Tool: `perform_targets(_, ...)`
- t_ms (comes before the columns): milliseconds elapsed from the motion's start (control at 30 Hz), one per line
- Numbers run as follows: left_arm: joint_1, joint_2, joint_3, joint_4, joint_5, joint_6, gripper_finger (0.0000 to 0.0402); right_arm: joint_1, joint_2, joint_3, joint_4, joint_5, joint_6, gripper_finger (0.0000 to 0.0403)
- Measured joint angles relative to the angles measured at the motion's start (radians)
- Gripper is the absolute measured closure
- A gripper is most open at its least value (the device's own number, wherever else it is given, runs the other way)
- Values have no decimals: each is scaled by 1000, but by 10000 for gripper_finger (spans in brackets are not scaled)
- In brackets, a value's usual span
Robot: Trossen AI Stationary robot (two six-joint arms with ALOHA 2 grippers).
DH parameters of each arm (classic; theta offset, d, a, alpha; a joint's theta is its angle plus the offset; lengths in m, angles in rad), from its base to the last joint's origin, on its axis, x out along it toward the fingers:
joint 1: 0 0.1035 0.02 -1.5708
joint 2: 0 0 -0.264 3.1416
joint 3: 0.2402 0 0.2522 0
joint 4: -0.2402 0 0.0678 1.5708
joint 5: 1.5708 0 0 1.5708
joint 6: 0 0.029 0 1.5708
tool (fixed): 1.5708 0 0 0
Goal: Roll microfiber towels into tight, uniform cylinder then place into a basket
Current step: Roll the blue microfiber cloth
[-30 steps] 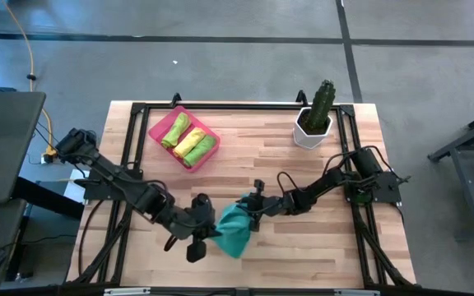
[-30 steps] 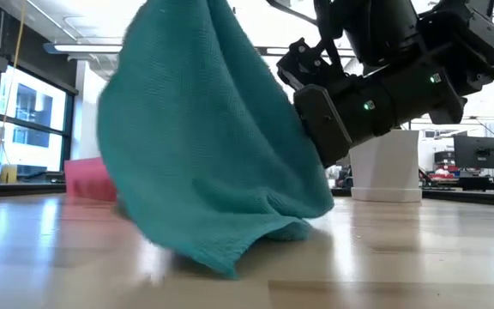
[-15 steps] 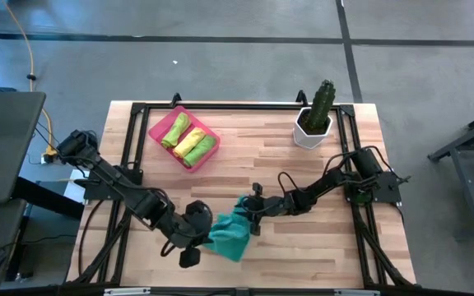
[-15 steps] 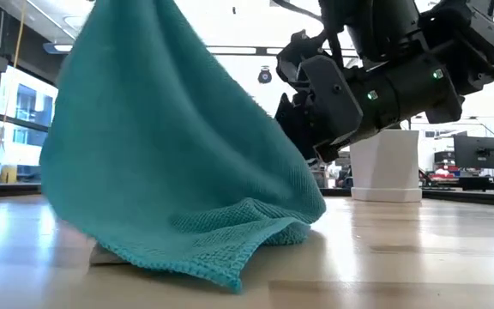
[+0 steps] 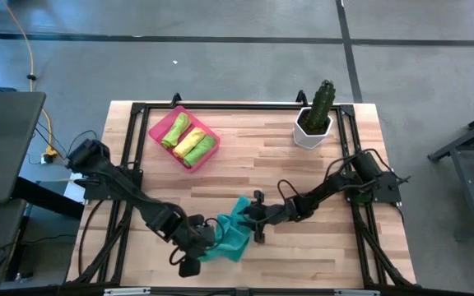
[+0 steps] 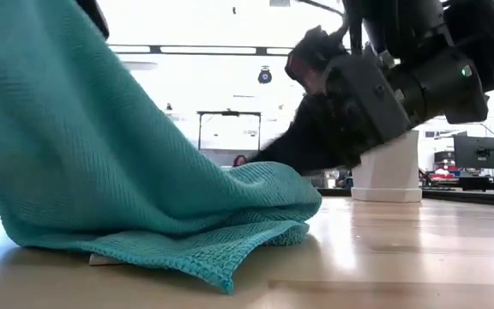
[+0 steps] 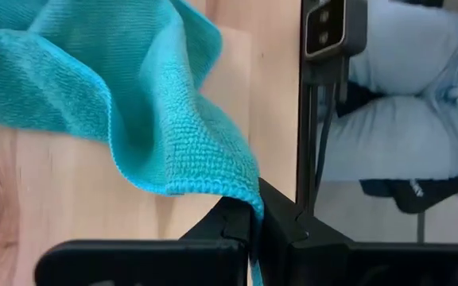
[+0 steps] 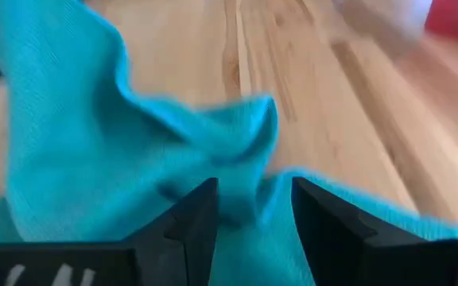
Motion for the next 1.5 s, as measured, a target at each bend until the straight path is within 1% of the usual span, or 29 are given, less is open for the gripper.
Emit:
perform_targets(100, -10, 15, 0, 2, 0, 28, 401, 0, 27, 0, -25, -32, 53, 249)
perform_targets(267, -21, 26, 0, -1, 0, 77, 401, 10, 36, 1, -41, -160, 188, 249)
perform_targets(367, -22, 26, 0, -2, -3, 112, 401, 36, 37, -1, 4, -205, 166, 249)
perform_targets(467, -22, 26, 0, -2, -9, 138, 401, 55, 23, 18, 11, -184, 71, 249)
perform_targets(633, -21, 26, 0, -4, -11, 143, 401, 75, 14, 76, -41, -73, -164, 249)
perform_targets(700, -21, 26, 0, -4, -11, 143, 401, 84, 13, 109, -55, -65, -251, 249)
perform_targets(767, -21, 26, 0, -5, -11, 143, 401, 88, 13, 138, -98, -65, -300, 249)
perform_targets(833, -21, 26, 0, -5, -11, 143, 401, 87, 19, 166, -139, -67, -320, 249)
perform_targets(1100, -21, 26, 0, -5, -11, 144, 401, 87, 103, 253, -153, -90, -358, 249)
perform_targets(1300, -21, 26, 0, -5, -12, 164, 401, 85, 117, 281, -174, -90, -411, 249)
perform_targets(1433, -21, 25, 0, -5, -20, 207, 401, 86, 117, 285, -182, -49, -466, 249)
perform_targets(1500, -21, 25, 0, -5, -27, 214, 401, 87, 117, 284, -196, 0, -501, 249)
